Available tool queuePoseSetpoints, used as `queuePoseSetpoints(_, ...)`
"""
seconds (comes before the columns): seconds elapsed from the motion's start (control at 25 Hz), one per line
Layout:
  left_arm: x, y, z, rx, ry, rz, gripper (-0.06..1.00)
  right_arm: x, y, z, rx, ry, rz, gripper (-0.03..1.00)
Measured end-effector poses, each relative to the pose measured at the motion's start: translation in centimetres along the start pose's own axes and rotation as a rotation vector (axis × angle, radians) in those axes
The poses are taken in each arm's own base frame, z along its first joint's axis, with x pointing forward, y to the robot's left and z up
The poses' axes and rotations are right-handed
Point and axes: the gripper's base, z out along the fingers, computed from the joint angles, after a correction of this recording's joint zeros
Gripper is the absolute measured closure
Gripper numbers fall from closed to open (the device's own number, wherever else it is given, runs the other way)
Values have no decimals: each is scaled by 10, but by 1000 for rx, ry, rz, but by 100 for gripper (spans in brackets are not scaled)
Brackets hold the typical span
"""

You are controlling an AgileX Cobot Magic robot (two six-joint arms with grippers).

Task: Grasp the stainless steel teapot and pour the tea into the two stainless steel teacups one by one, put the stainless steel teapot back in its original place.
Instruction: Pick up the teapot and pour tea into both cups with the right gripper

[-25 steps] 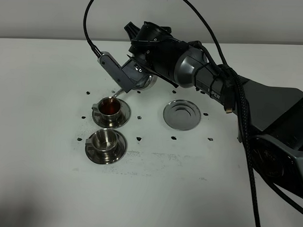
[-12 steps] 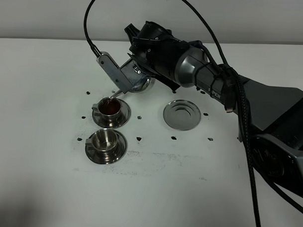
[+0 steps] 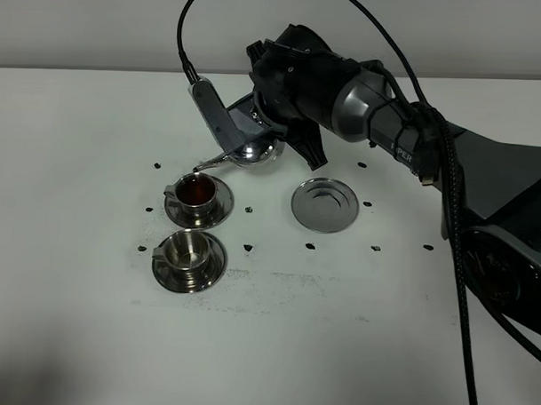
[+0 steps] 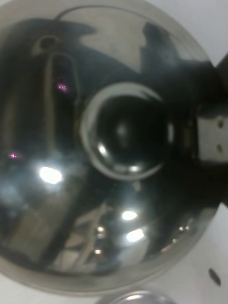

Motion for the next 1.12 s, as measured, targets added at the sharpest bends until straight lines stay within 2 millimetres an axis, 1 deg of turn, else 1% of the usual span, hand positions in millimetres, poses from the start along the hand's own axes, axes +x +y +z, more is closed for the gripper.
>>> queuePoseSetpoints(0.16, 0, 0, 0, 0, 0, 0, 25, 6, -4, -15, -14, -54, 128, 79)
queuePoseSetpoints(0.32, 0, 0, 0, 0, 0, 1, 25, 11, -6, -27, -36, -126, 343, 79)
queuePoseSetpoints(0.52, 0, 0, 0, 0, 0, 1, 25, 15, -3, -27, -124, -182, 688, 79)
queuePoseSetpoints(0.72, 0, 0, 0, 0, 0, 1, 25, 23, 4, -25, -235, -136, 1009, 79)
queuePoseSetpoints(0.8, 0, 0, 0, 0, 0, 1, 25, 27, 6, -24, -263, -109, 1108, 79)
queuePoseSetpoints(0.92, 0, 0, 0, 0, 0, 1, 25, 27, 8, -24, -294, -85, 1196, 79)
queuePoseSetpoints(1.12, 0, 0, 0, 0, 0, 0, 25, 26, 9, -25, -323, -77, 1270, 79)
